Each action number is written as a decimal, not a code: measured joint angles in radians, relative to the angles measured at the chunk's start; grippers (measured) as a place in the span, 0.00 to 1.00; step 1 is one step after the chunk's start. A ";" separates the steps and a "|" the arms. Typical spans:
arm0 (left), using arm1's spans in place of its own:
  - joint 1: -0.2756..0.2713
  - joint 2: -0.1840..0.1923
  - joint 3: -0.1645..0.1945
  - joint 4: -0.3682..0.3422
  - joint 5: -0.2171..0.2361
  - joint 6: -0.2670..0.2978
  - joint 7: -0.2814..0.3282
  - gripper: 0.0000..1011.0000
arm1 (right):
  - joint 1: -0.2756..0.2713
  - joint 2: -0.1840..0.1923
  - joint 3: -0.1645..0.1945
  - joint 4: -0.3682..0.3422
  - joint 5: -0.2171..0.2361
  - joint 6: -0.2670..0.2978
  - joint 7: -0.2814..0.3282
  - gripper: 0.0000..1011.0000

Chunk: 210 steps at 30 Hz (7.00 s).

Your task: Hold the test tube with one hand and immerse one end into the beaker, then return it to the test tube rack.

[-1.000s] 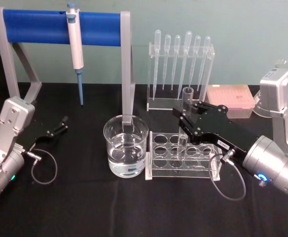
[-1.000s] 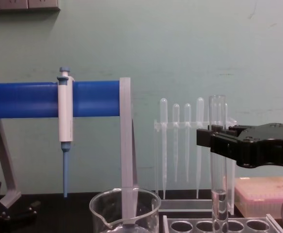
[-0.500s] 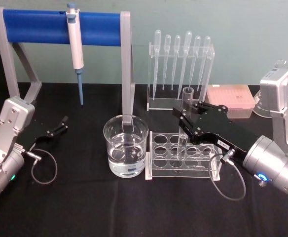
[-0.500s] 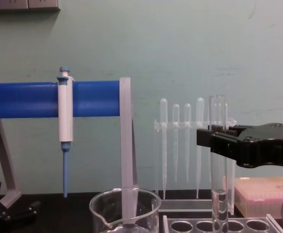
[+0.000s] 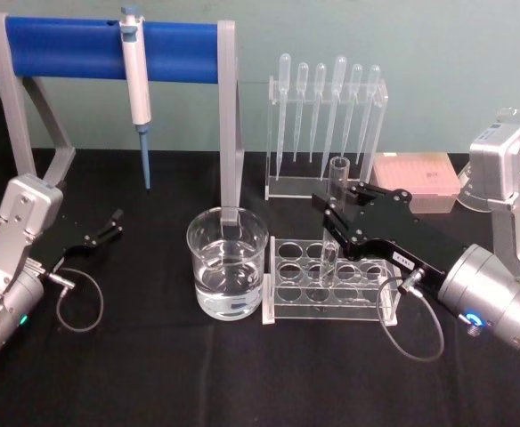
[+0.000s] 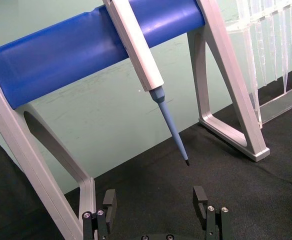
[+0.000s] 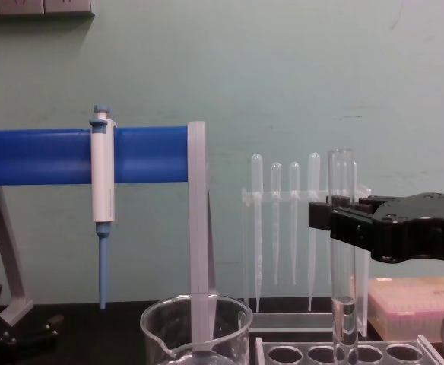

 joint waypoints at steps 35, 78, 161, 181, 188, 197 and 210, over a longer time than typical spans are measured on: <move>0.000 0.000 0.000 0.000 0.000 0.000 0.000 0.99 | 0.000 0.000 0.000 0.000 0.000 0.000 0.000 0.24; 0.000 0.000 0.000 0.000 0.000 0.000 0.000 0.99 | 0.000 0.000 0.000 0.000 0.000 0.000 0.000 0.24; 0.000 0.000 0.000 0.000 0.000 0.000 0.000 0.99 | 0.233 -0.231 -0.210 0.366 -0.074 -0.099 0.039 0.24; 0.000 0.000 0.000 0.000 0.000 0.000 0.000 0.99 | 0.233 -0.230 -0.210 0.363 -0.074 -0.097 0.039 0.24; 0.000 0.000 0.000 0.000 0.000 0.000 0.000 0.99 | 0.233 -0.230 -0.211 0.363 -0.074 -0.097 0.039 0.24; 0.000 0.000 0.000 0.000 0.000 0.000 0.000 0.99 | 0.234 -0.230 -0.211 0.363 -0.074 -0.097 0.038 0.24; 0.000 0.000 0.000 0.000 0.000 0.000 0.000 0.99 | 0.234 -0.230 -0.211 0.363 -0.074 -0.097 0.038 0.24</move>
